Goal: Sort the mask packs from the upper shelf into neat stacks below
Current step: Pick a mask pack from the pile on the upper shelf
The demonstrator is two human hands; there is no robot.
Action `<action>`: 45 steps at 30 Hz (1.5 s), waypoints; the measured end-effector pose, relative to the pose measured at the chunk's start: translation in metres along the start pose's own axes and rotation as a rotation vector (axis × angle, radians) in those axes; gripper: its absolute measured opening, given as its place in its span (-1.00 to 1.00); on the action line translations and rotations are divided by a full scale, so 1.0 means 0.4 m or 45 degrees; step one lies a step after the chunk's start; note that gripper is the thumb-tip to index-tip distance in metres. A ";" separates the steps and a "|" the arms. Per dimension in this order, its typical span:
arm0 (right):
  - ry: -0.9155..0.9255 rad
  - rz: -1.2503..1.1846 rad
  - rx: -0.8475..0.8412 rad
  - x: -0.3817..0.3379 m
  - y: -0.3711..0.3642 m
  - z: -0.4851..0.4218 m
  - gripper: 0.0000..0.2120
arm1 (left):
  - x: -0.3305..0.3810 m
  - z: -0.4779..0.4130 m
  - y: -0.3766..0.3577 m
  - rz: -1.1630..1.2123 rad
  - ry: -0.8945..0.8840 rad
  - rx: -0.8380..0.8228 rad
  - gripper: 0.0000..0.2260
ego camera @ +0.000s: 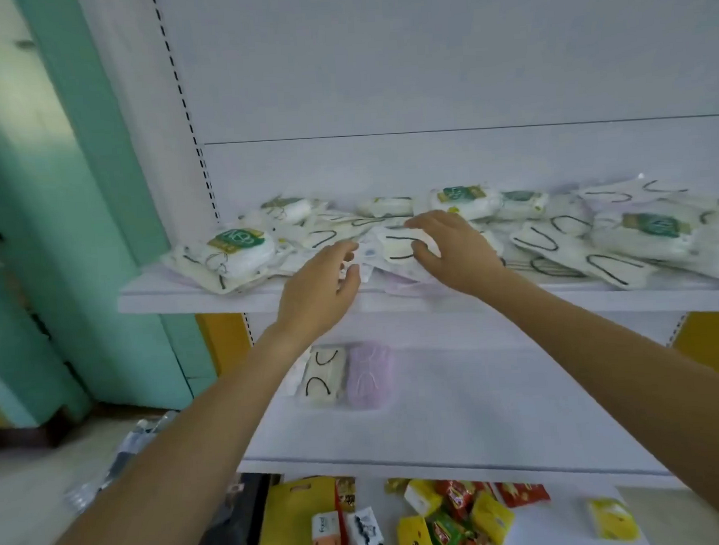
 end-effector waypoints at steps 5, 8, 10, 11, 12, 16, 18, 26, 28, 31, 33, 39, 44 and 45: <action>-0.491 0.212 -0.693 0.147 -0.075 -0.015 -0.62 | -0.015 -0.068 -0.058 0.111 0.143 -0.101 -0.66; -0.410 -0.003 -0.515 0.173 -0.053 -0.010 -0.65 | -0.002 -0.100 -0.101 0.113 0.175 -0.144 -0.65; -0.326 -0.032 -0.382 0.188 -0.028 -0.017 -0.60 | 0.009 -0.120 -0.129 0.064 0.198 -0.184 -0.65; -0.312 -0.013 -0.401 0.199 -0.025 -0.021 -0.55 | 0.015 -0.129 -0.143 0.036 0.207 -0.203 -0.65; -0.322 -0.001 -0.461 0.212 -0.028 -0.023 -0.49 | 0.020 -0.138 -0.155 0.011 0.209 -0.214 -0.66; -0.378 -0.061 -0.627 0.254 -0.052 -0.032 -0.35 | 0.023 -0.162 -0.184 -0.042 0.253 -0.173 -0.68; -0.363 -0.135 -0.613 0.257 -0.047 -0.043 -0.32 | 0.013 -0.172 -0.189 -0.045 0.276 -0.141 -0.68; -0.249 -0.723 -0.226 0.220 0.003 -0.102 -0.54 | 0.000 -0.170 -0.135 0.291 0.297 0.256 -0.43; -0.315 -0.988 -0.144 0.208 -0.002 -0.126 -0.52 | 0.013 -0.183 -0.118 0.569 0.248 0.204 -0.43; -0.349 -1.296 -0.180 0.154 -0.052 -0.165 -0.49 | -0.002 -0.217 -0.091 0.877 0.262 0.143 -0.53; -0.323 -1.308 -0.242 0.101 -0.095 -0.199 -0.49 | -0.031 -0.229 -0.055 0.784 0.236 0.207 -0.57; -0.222 -0.898 -0.289 -0.013 -0.166 -0.332 -0.55 | -0.229 -0.212 0.134 0.535 0.383 0.500 -0.61; -0.181 -0.250 -0.563 -0.054 -0.257 -0.415 -0.45 | -0.361 -0.217 0.229 0.561 0.373 0.498 -0.60; -0.205 -0.205 -0.613 -0.058 -0.274 -0.425 -0.40 | -0.375 -0.224 0.234 0.574 0.366 0.471 -0.60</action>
Point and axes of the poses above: each hand's wrist, its own z-axis away from the middle knuckle, its own y-axis out of the back of the hand, x = y × z, the point moved 5 cm from there along -z, towards the middle knuckle, and after that the axes turned 11 degrees about -x, right-handed, at the moved point
